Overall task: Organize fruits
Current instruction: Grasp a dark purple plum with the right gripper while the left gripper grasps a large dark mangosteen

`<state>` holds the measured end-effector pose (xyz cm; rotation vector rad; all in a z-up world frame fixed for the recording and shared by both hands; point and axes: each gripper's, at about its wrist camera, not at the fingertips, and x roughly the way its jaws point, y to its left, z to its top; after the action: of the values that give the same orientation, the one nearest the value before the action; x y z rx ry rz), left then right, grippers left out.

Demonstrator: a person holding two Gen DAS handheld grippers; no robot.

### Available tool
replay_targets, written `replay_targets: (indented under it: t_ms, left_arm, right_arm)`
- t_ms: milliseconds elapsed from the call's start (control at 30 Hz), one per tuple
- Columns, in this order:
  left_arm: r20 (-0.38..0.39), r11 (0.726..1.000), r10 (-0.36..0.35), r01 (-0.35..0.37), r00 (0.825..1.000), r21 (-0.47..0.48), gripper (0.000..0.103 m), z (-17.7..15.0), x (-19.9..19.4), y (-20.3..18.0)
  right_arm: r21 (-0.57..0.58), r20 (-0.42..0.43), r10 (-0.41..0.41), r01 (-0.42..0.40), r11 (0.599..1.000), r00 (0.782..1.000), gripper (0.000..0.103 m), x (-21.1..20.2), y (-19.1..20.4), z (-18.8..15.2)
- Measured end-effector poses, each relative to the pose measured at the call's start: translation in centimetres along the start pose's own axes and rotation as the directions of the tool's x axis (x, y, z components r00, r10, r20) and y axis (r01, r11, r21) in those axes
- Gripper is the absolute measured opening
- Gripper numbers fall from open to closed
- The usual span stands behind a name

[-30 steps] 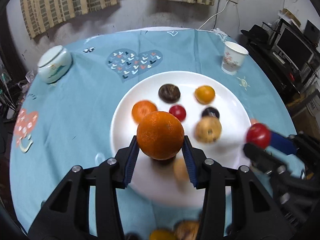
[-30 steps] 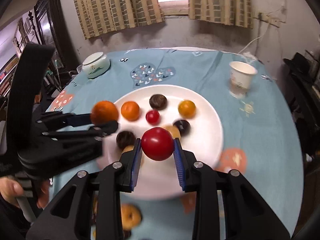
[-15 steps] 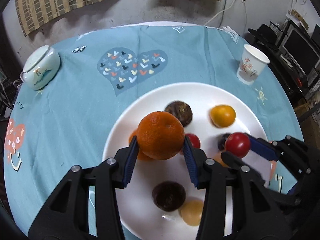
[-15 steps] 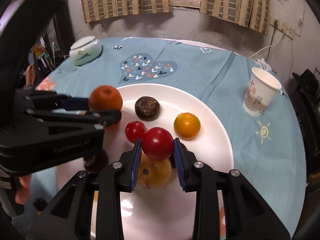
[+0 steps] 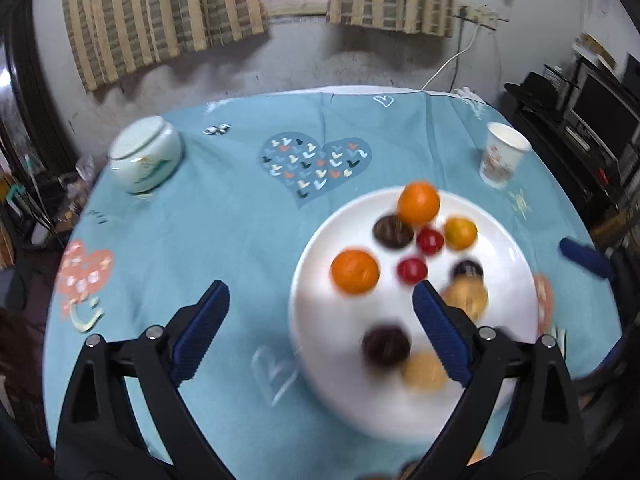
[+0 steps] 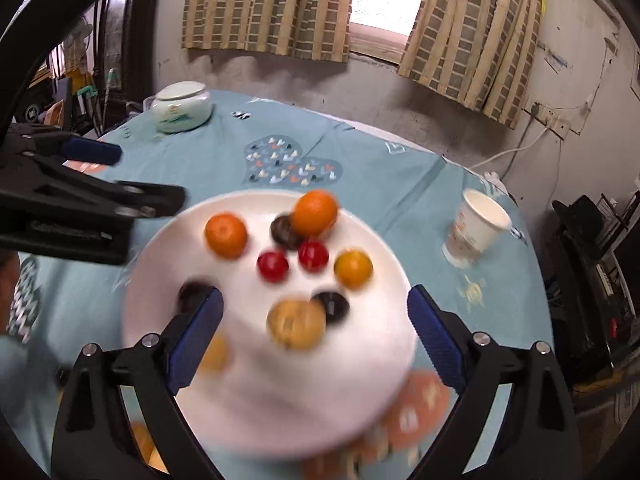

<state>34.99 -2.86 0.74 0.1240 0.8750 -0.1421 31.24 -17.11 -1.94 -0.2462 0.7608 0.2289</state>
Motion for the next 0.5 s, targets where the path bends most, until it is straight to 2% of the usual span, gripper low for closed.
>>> replay_targets:
  t_ms: [133, 233, 300, 400, 500]
  left_arm:
    - [0.029, 1.000, -0.002, 0.002, 1.000, 0.009, 0.101, -6.5, -4.4, 0.8]
    - [0.031, 1.000, 0.007, -0.006, 0.999, -0.030, 0.101, -12.4, -6.7, 1.4]
    - [0.028, 0.997, 0.021, -0.019, 0.999, -0.070, 0.101, -16.3, -7.7, 1.8]
    - [-0.008, 0.997, 0.008, -0.008, 1.000, -0.082, 0.101, -20.7, -8.4, 1.5]
    - [-0.033, 0.999, 0.006, -0.008, 0.999, -0.046, 0.101, -22.7, -8.9, 1.0]
  right_arm:
    - [0.044, -0.050, 0.096, -0.094, 0.995, 0.994, 0.097, -4.7, 1.4, -5.0]
    - [0.107, -0.083, 0.136, -0.127, 0.986, 0.987, 0.097, -7.3, 3.1, -9.3]
    - [0.146, -0.089, 0.135, -0.121, 0.982, 0.987, 0.097, -8.7, 4.1, -11.9]
    - [0.196, -0.090, 0.103, -0.084, 0.977, 0.991, 0.097, -10.4, 5.3, -15.4]
    - [0.251, -0.112, 0.139, -0.108, 0.962, 0.984, 0.097, -10.8, 5.7, -17.1]
